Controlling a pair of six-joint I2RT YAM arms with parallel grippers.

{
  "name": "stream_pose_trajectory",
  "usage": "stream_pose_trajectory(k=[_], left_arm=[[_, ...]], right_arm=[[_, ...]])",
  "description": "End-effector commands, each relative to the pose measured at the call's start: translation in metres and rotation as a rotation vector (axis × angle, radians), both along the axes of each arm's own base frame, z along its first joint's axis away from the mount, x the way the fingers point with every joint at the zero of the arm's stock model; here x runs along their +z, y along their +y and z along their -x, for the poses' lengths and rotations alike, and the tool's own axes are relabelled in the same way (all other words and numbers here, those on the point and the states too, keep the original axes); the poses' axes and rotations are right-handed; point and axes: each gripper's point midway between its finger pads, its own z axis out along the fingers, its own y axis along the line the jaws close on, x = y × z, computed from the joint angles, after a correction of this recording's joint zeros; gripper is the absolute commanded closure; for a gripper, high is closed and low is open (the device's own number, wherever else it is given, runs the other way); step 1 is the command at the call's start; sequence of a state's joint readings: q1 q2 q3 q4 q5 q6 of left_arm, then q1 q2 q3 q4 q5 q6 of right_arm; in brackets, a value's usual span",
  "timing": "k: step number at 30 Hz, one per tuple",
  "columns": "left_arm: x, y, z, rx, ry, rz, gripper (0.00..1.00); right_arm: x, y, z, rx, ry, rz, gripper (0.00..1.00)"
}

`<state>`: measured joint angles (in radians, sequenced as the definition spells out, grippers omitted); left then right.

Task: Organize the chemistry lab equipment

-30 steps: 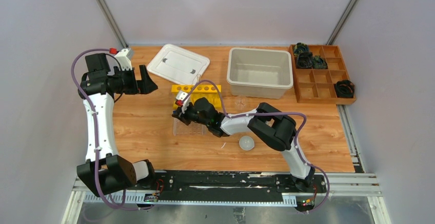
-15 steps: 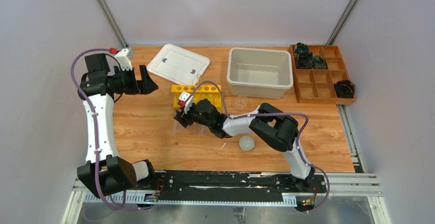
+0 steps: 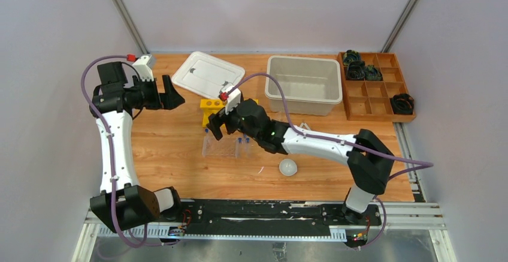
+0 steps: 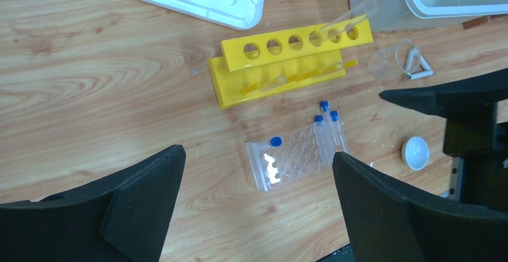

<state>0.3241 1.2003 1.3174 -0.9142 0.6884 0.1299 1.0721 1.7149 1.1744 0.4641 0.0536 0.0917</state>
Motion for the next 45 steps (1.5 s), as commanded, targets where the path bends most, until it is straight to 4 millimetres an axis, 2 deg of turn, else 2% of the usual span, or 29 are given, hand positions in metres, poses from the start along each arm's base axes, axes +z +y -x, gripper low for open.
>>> stream_pose_trajectory(k=[1,3,6,9,13,18,28,34,45], left_arm=[[0.019,-0.001,-0.002,-0.004,-0.058,-0.001,0.00],[0.019,-0.001,-0.002,-0.001,-0.058,-0.005,0.00],[0.021,0.003,-0.002,0.012,-0.065,-0.025,0.00],[0.023,0.004,-0.002,0.018,-0.073,-0.038,0.00],[0.023,0.005,-0.001,0.021,-0.075,-0.040,0.00],[0.022,0.005,0.002,0.023,-0.078,-0.052,0.00],[0.024,0.002,0.005,0.009,-0.089,-0.045,0.00],[0.020,0.002,0.008,0.006,-0.089,-0.057,0.00],[0.021,0.001,0.010,0.001,-0.095,-0.057,0.00]], right_arm=[[-0.035,-0.060,-0.003,-0.269,0.319,0.182,0.00],[-0.052,-0.080,0.003,-0.295,0.404,0.264,0.00],[-0.075,-0.097,0.014,-0.277,0.422,0.339,0.00],[-0.094,-0.115,0.020,-0.353,0.488,0.413,0.17],[-0.114,-0.126,0.019,-0.427,0.527,0.469,0.38],[-0.134,-0.122,0.017,-0.448,0.555,0.501,0.48],[-0.157,-0.114,-0.001,-0.493,0.559,0.505,0.54],[-0.171,-0.115,-0.005,-0.502,0.586,0.517,0.55],[-0.179,-0.117,-0.007,-0.514,0.606,0.515,0.60]])
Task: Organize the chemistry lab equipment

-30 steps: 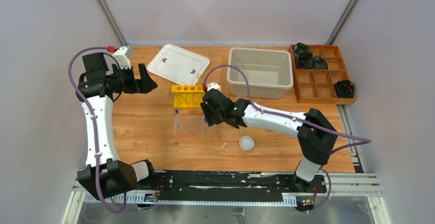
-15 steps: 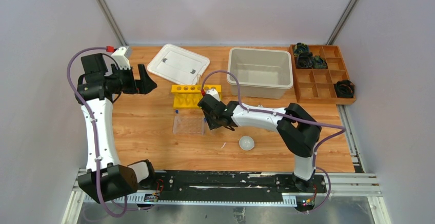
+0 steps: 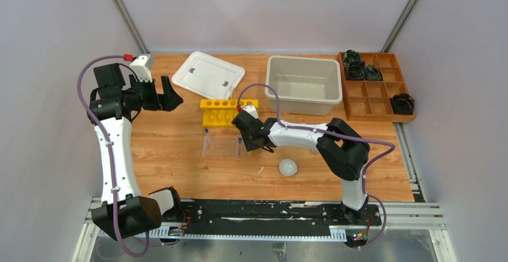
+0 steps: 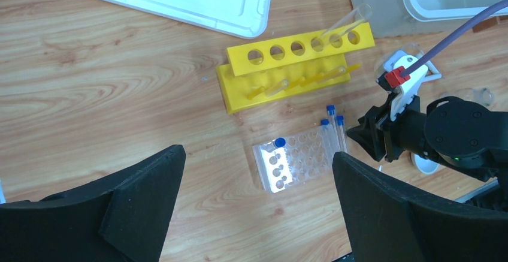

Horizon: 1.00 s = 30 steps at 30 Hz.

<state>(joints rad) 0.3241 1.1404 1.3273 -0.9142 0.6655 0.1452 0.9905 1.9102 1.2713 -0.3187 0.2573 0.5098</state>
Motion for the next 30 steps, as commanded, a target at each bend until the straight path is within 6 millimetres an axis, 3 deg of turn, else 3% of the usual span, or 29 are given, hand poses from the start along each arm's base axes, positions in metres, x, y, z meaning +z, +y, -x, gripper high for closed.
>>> stream_pose_trajectory(k=[1,14,21,30], left_arm=[[0.004,-0.001,0.002,-0.007,-0.026,-0.007,0.00],[-0.001,-0.002,0.004,-0.020,-0.023,-0.013,0.00],[0.001,-0.002,0.005,-0.022,-0.030,-0.014,0.00],[0.001,-0.004,0.005,-0.027,-0.029,-0.007,0.00]], right_arm=[[0.008,0.004,-0.012,-0.039,-0.018,-0.034,0.60],[0.040,0.016,-0.006,-0.040,0.005,-0.149,0.63],[0.025,0.020,-0.006,-0.042,0.041,-0.131,0.64],[0.018,0.003,-0.006,-0.066,0.029,-0.082,0.66]])
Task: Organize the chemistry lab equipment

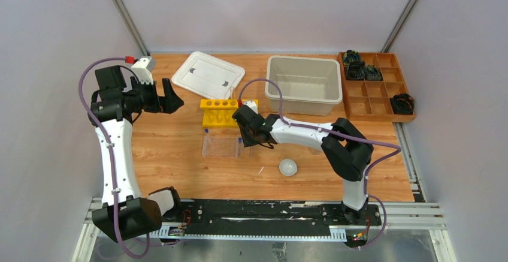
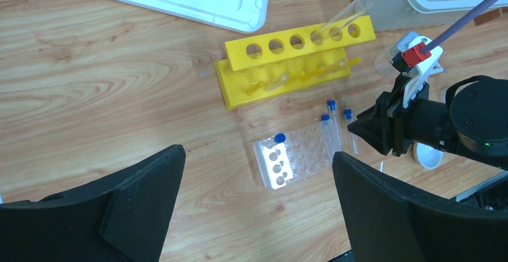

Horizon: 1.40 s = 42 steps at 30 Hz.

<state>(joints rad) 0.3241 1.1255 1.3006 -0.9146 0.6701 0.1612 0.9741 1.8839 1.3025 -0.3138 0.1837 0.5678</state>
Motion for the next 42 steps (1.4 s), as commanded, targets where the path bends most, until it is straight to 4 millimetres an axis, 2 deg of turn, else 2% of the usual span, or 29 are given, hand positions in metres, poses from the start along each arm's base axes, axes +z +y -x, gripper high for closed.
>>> stream_pose_trajectory(k=[1,5,13,20,27,31,33,37,42], left_arm=[[0.006,-0.002,0.000,-0.016,-0.030,0.001,0.00],[0.007,-0.002,0.000,-0.014,-0.031,0.000,0.00],[0.011,-0.002,0.000,-0.013,-0.041,0.000,0.00],[0.012,-0.002,-0.001,-0.013,-0.039,0.007,0.00],[0.014,-0.003,-0.002,-0.014,-0.042,0.007,0.00],[0.015,-0.003,-0.002,-0.016,-0.044,0.011,0.00],[0.014,-0.004,-0.002,-0.019,-0.043,0.015,0.00],[0.012,-0.006,-0.002,-0.022,-0.033,0.031,0.00],[0.017,-0.011,0.001,-0.041,-0.044,0.049,0.00]], right_arm=[[-0.001,-0.015,-0.003,-0.041,-0.008,0.038,0.66],[0.000,-0.018,-0.003,-0.039,-0.015,0.047,0.65],[-0.013,-0.013,-0.002,-0.028,0.017,0.058,0.63],[-0.026,-0.015,-0.004,-0.033,0.028,0.087,0.63],[-0.038,-0.018,-0.007,-0.042,0.037,0.115,0.65],[-0.039,-0.023,-0.009,-0.051,0.036,0.122,0.70],[-0.036,-0.025,-0.010,-0.057,0.033,0.119,0.77],[-0.022,-0.030,-0.011,-0.066,0.014,0.098,0.99],[0.016,-0.031,-0.011,-0.061,-0.034,0.029,1.00]])
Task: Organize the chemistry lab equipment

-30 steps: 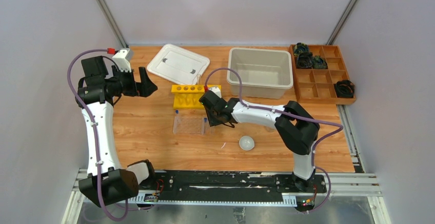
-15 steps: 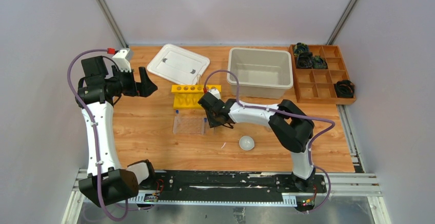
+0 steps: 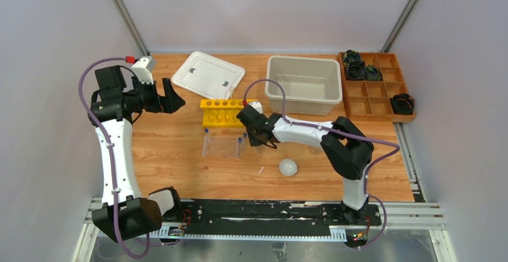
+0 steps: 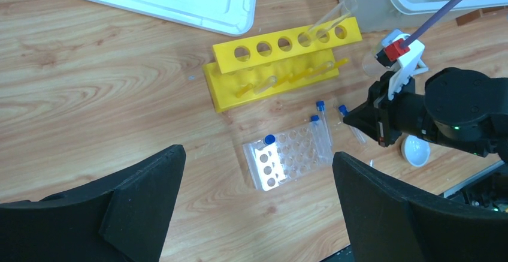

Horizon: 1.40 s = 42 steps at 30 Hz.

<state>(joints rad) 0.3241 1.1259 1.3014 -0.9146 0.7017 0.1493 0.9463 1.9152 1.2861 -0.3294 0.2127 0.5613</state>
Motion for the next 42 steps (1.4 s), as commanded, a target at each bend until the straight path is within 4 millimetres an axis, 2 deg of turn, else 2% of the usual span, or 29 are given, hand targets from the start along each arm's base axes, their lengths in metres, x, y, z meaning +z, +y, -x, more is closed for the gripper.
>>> stream_pose_trajectory(k=[1,6,10,13,18,24,26,30,42], left_arm=[[0.016,-0.006,0.000,-0.027,-0.049,0.022,0.00],[0.023,-0.014,0.003,-0.058,-0.073,0.048,0.00],[0.030,-0.022,0.008,-0.090,-0.104,0.079,0.01],[0.033,-0.031,0.015,-0.137,-0.128,0.099,0.06],[0.034,-0.046,0.027,-0.215,-0.142,0.152,0.14],[0.025,-0.071,0.038,-0.317,-0.130,0.150,0.20],[0.026,-0.075,0.040,-0.335,-0.135,0.148,0.21],[0.024,-0.078,0.038,-0.343,-0.126,0.160,0.28],[0.019,-0.081,0.039,-0.365,-0.107,0.187,0.60]], right_arm=[[0.051,-0.009,-0.003,-0.016,-0.068,-0.071,1.00],[0.123,0.015,0.000,0.044,-0.165,-0.266,1.00],[0.191,0.043,-0.005,0.101,-0.272,-0.425,1.00],[0.240,0.067,-0.013,0.136,-0.349,-0.539,1.00],[0.287,0.109,-0.020,0.184,-0.382,-0.681,1.00],[0.318,0.151,-0.013,0.224,-0.434,-0.815,1.00],[0.321,0.159,-0.008,0.237,-0.435,-0.830,1.00],[0.325,0.164,-0.004,0.233,-0.436,-0.880,1.00],[0.324,0.172,0.007,0.232,-0.431,-0.941,1.00]])
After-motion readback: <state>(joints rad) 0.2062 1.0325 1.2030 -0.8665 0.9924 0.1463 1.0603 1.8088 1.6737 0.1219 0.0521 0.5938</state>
